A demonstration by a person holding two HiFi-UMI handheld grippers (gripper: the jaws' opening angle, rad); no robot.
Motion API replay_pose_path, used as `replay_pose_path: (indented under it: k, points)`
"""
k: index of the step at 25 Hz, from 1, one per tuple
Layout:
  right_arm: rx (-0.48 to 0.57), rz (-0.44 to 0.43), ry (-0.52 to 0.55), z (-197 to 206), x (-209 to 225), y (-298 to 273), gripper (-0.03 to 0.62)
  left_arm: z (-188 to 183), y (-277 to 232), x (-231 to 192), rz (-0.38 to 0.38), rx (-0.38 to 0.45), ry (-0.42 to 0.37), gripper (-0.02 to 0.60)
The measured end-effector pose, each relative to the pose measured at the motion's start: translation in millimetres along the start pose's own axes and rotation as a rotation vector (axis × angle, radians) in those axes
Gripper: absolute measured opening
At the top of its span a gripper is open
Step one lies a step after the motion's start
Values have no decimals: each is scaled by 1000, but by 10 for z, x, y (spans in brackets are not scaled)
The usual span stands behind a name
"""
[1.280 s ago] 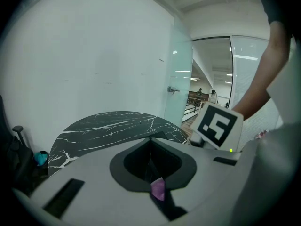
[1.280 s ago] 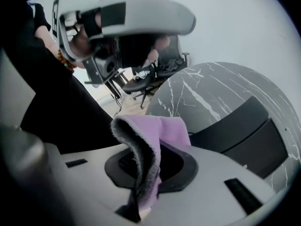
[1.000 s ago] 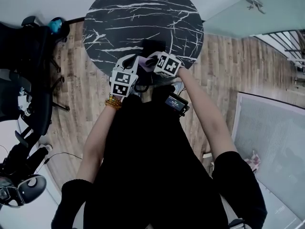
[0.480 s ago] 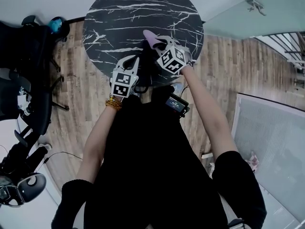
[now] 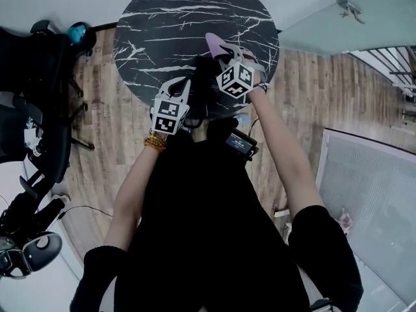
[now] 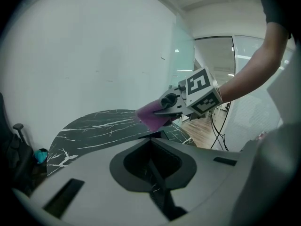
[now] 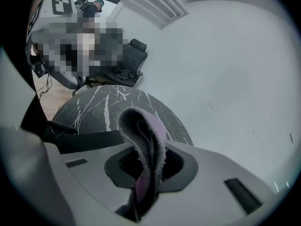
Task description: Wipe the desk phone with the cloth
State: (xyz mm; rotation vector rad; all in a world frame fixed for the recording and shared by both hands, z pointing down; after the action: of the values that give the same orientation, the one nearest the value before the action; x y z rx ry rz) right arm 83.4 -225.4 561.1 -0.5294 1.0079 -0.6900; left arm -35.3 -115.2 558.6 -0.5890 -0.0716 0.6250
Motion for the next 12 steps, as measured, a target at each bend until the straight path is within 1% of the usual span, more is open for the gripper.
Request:
replay_pose_path:
  k: [3, 7, 12]
  points:
    - [-33, -22, 5, 70, -78, -65, 58, 24, -10, 5, 4, -13, 1, 14]
    - [-76, -72, 17, 178, -242, -157, 60, 21, 3, 16, 3, -10, -2, 14]
    - [-154, -218, -10, 351, -519, -260, 60, 69, 0, 16, 0, -19, -9, 14]
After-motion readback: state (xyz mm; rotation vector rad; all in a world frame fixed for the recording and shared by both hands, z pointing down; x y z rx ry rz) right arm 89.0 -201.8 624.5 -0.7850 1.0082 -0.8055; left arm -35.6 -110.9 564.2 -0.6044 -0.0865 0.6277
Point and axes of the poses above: the fingertips, and each gripper's own axes: y backward along the fingers, x to its right, z out of its underside, the point moved 3 cm from there along y, backward along the fingers, and after that the axes turned 6 degrees about -x, right-handed, at the moved point
